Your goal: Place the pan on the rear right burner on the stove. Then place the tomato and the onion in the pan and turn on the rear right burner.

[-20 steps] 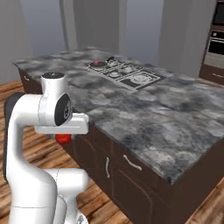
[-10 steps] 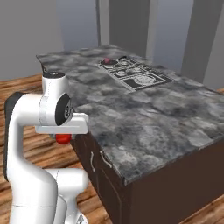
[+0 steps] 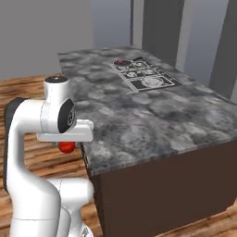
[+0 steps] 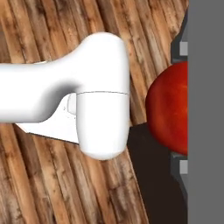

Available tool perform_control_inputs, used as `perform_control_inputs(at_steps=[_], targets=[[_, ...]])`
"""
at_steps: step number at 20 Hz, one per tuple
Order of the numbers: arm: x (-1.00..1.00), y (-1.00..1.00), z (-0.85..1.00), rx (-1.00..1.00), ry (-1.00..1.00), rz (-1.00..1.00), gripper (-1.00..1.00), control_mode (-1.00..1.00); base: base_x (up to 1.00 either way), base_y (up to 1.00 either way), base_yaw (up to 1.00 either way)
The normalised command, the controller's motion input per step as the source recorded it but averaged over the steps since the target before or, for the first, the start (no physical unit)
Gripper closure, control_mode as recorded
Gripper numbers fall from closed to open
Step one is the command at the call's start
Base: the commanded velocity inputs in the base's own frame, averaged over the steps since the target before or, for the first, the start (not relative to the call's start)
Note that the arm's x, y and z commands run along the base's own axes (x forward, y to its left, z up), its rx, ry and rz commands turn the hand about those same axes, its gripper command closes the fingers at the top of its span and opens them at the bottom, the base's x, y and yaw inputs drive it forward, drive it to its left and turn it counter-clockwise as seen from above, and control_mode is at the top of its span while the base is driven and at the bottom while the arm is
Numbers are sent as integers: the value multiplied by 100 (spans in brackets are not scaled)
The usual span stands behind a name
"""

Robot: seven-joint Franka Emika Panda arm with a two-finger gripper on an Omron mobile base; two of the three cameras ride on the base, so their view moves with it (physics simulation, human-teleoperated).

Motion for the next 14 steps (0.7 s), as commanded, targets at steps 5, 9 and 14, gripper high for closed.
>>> perform_control_inputs(at_steps=[5, 9, 14], targets=[[0, 0, 0, 0, 0, 0, 100, 100, 27, -98, 36], [0, 0, 0, 0, 0, 0, 100, 100, -29, -100, 28], [0, 0, 0, 0, 0, 0, 100, 100, -12, -100, 32]])
